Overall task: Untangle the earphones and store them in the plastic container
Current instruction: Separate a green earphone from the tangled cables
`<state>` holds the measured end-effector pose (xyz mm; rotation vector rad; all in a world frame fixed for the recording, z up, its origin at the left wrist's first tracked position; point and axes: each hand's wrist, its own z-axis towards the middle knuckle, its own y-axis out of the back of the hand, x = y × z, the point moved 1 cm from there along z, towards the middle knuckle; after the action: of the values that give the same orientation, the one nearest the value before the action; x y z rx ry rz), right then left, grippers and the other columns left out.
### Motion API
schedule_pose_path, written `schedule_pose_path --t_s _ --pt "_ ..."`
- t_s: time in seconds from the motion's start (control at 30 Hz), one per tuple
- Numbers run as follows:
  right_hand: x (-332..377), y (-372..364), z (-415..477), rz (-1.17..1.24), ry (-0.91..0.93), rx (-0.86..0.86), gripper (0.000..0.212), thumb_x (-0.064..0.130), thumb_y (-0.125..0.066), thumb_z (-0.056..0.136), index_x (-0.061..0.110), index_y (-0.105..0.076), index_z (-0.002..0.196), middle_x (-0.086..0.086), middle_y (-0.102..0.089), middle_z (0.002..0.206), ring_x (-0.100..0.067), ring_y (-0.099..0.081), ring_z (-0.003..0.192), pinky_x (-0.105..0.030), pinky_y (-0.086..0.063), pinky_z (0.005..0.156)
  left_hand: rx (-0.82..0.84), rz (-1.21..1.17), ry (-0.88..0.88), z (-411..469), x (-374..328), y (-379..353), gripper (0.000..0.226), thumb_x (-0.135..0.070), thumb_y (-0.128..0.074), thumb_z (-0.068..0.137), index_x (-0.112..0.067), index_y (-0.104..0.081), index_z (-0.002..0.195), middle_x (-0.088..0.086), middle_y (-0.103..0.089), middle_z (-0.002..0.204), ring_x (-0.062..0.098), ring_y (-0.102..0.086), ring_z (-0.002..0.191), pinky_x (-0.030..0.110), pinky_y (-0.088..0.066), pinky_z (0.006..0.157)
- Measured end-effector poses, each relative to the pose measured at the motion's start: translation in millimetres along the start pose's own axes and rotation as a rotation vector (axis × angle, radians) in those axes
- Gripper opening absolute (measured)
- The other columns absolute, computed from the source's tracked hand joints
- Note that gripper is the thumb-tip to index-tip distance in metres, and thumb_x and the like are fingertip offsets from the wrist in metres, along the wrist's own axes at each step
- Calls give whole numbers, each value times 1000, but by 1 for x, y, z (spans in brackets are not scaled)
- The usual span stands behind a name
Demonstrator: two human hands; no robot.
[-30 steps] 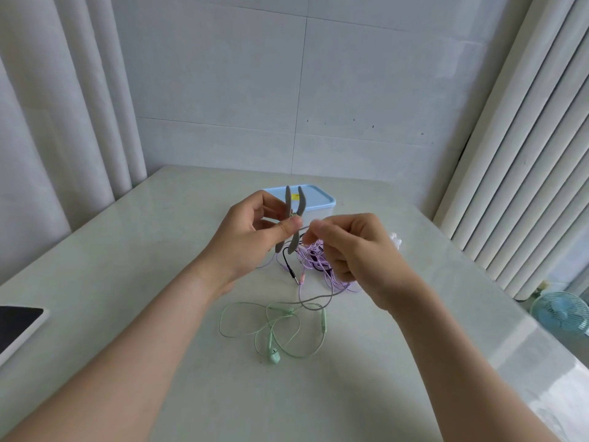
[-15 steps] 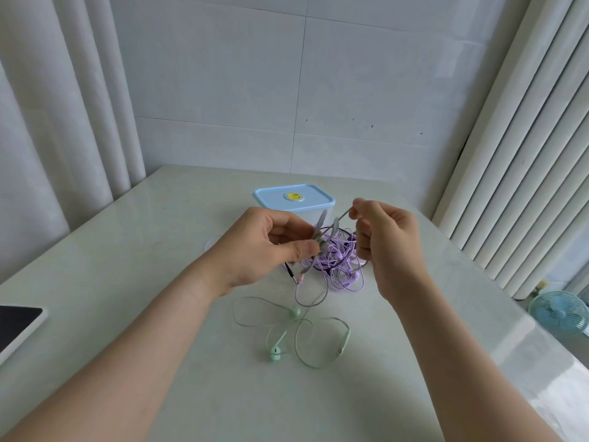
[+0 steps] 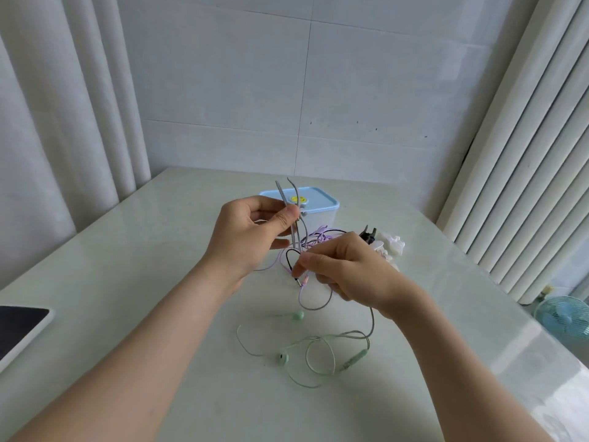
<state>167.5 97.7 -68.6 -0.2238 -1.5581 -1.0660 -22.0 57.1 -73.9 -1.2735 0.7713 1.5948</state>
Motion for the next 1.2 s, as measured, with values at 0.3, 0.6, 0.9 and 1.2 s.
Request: schedule_pose_path --t_s 0.3,0.6,0.9,1.2 --pt "12 13 -2 511 152 -260 34 21 -50 111 13 -67 82 1 -21 61 -15 -13 53 -21 -15 49 155 193 75 1 10 10 17 -34 -83 89 -21 -74 96 -2 -76 107 15 -67 84 29 -51 58" --pt "-3 19 8 439 55 -530 34 25 -43 113 13 -62 88 6 -30 55 -13 -26 44 -19 -26 43 409 332 9 -6 10 -5 19 -18 -87 86 -21 -78 103 -7 -78 96 11 -70 78 30 -56 67" --pt "-15 14 8 -197 -109 -328 33 21 -55 103 16 -77 78 10 -32 45 -11 -30 41 -21 -31 43 262 -73 -10 -5 -2 -7 36 -24 -78 84 -4 -74 114 11 -76 106 23 -76 90 40 -64 84" --pt "1 -1 -2 -126 56 106 35 26 -53 110 18 -80 91 -1 -34 52 -19 -31 46 -28 -33 49 61 -22 99 -3 5 -6 23 -23 -79 94 -5 -75 108 14 -80 102 22 -74 88 43 -64 85"
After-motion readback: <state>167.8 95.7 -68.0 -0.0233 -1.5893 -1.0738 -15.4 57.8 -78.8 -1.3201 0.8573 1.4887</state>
